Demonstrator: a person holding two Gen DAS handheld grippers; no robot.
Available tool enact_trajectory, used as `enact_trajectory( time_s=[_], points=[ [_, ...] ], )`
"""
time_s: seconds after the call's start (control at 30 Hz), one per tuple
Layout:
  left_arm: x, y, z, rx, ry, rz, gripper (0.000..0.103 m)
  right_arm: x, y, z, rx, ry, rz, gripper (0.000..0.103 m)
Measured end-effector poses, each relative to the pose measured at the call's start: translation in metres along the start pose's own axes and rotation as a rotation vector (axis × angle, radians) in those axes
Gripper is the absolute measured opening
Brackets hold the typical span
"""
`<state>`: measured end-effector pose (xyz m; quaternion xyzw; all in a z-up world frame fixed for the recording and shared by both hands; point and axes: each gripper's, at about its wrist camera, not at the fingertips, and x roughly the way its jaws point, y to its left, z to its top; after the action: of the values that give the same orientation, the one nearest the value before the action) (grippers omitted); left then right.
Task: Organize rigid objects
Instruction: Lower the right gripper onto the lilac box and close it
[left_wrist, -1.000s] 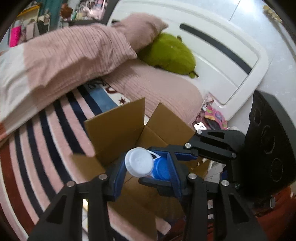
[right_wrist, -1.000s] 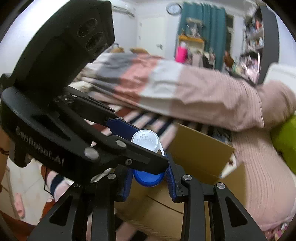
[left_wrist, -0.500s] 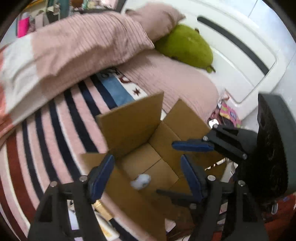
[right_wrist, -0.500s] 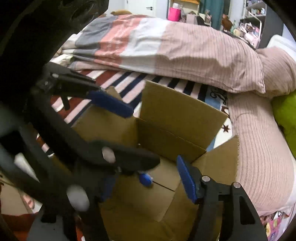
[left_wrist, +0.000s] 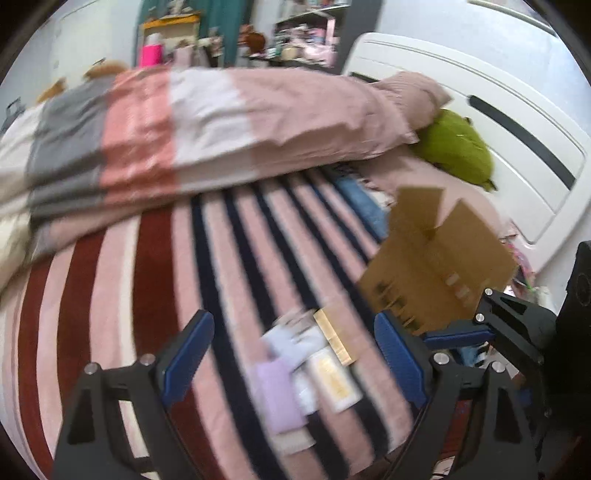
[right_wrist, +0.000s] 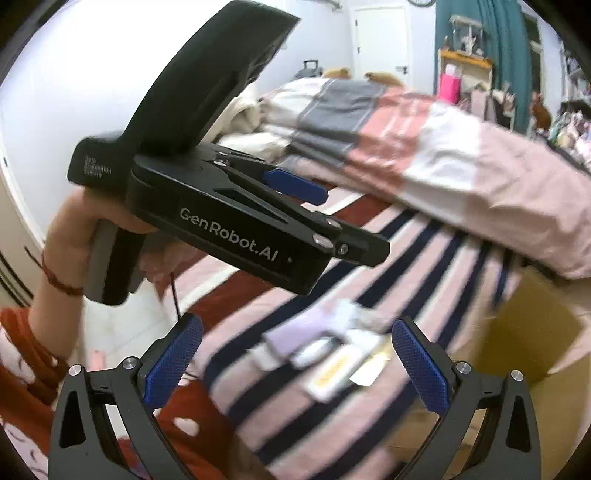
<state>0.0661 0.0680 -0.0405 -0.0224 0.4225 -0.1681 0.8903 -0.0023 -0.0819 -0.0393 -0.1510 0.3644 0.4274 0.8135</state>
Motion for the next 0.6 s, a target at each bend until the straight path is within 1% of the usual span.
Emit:
enact_trajectory(
  time_s=[0.07,0.1,0.13,0.2,0.33,0.43,0.53,0.6],
  points=[
    [0.005,0.022,-0.023,-0.033,0.008,0.031,0.087,0.026,0.003,-0.004,0.009,0.028,0.013,0.102],
    [0.007,0.033,-0.034,-0.051,0.014,0.038,0.087,0.041,0.002,-0.01,0.039,0.053,0.043,0.098],
    [0.01,0.036,-0.042,-0.063,0.018,0.042,0.087,0.057,0.0,-0.016,0.085,0.08,0.083,0.092],
    [0.013,0.05,-0.059,-0.09,0.026,0.052,0.087,0.087,-0.004,-0.028,0.165,0.124,0.123,0.085],
    [0.015,0.066,-0.079,-0.135,0.022,0.051,0.087,0.13,-0.012,-0.041,0.26,0.166,0.101,0.071],
    [0.014,0.073,-0.091,-0.158,0.019,0.046,0.087,0.151,-0.021,-0.044,0.351,0.197,0.074,0.069],
    [0.012,0.079,-0.097,-0.173,0.016,0.049,0.087,0.16,-0.019,-0.038,0.339,0.199,-0.005,0.069],
    [0.01,0.082,-0.099,-0.184,0.01,0.047,0.087,0.164,-0.018,-0.031,0.349,0.202,-0.027,0.069]
  ],
)
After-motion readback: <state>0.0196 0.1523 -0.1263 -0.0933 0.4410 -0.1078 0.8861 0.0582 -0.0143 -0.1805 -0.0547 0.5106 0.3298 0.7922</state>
